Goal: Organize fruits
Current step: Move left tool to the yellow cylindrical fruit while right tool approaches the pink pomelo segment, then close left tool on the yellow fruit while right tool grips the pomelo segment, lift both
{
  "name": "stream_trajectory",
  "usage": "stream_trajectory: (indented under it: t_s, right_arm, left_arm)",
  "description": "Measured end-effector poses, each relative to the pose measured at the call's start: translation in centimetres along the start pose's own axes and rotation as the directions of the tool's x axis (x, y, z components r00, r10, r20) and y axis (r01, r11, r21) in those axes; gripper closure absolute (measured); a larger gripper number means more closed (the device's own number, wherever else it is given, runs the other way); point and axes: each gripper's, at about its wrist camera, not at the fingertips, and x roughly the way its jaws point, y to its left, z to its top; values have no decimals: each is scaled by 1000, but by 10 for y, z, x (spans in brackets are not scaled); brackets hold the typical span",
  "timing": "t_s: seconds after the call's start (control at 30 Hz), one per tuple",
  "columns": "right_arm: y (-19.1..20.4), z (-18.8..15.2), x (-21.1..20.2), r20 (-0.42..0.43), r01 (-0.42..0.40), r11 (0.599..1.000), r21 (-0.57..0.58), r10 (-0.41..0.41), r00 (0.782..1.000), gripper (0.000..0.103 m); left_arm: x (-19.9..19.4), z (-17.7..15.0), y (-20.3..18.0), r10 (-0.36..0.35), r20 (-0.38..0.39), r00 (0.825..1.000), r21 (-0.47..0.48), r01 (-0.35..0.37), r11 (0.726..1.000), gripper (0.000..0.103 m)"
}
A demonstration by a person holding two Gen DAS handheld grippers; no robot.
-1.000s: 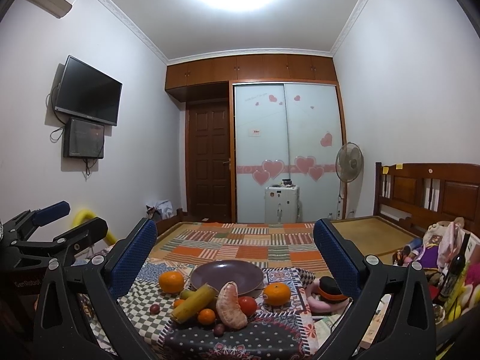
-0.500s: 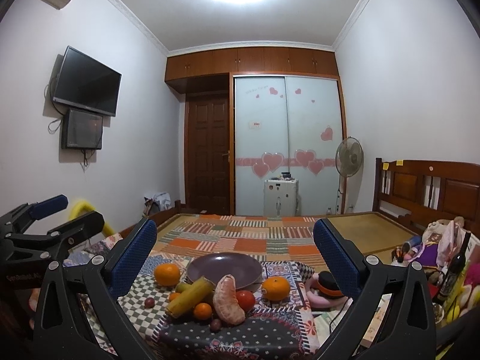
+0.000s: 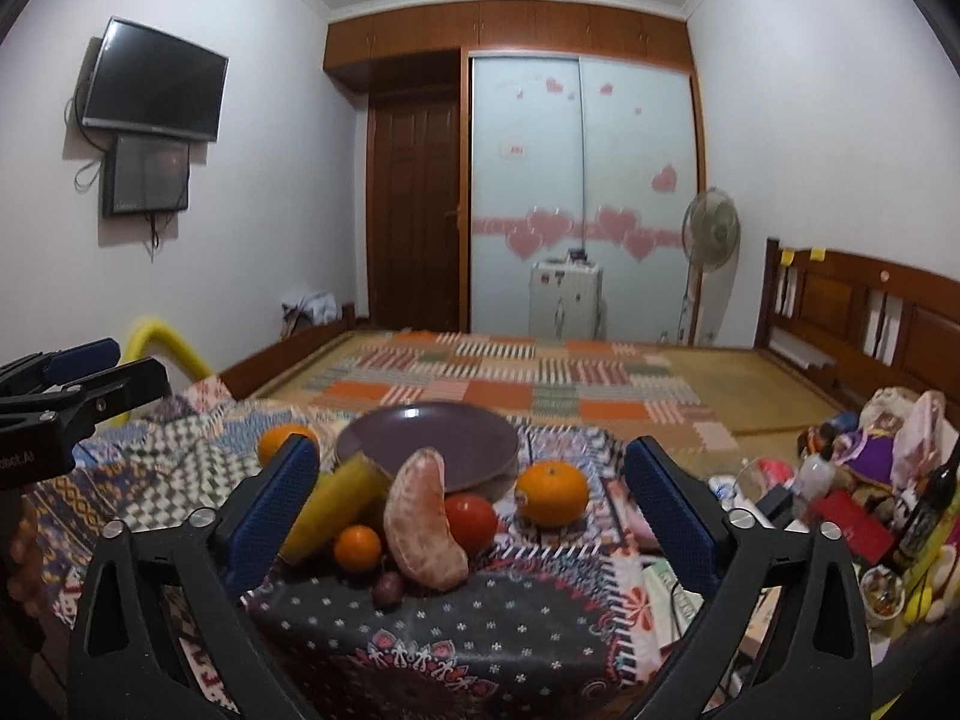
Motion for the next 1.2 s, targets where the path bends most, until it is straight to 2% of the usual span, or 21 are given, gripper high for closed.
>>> stream_trajectory:
  t_s: [0.17, 0.4, 0.57, 0.7, 1.2]
  right_arm:
    - [-3, -10, 25, -84, -22, 1000, 2, 23, 996, 27]
    - [-1, -18, 57, -154, -72, 997, -15, 69, 986, 39]
    - [4, -25, 72, -199, -128, 992, -7, 124, 972, 51]
    - [9, -30, 78, -219, -147, 989, -4, 142, 965, 53]
    - [18, -29, 97, -225, -160, 987, -21, 151, 962, 52]
  left_arm:
    - [33, -13, 2, -29, -95, 995, -10, 28, 1000, 34]
    - [69, -29, 2, -63, -173, 983, -4, 63, 998, 48]
    - [85, -34, 2, -81, -210, 974, 10, 85, 996, 51]
    - [93, -38, 1, -87, -228, 970, 26, 96, 995, 51]
    - [104, -48, 4, -112, -281, 953, 60, 134, 989, 51]
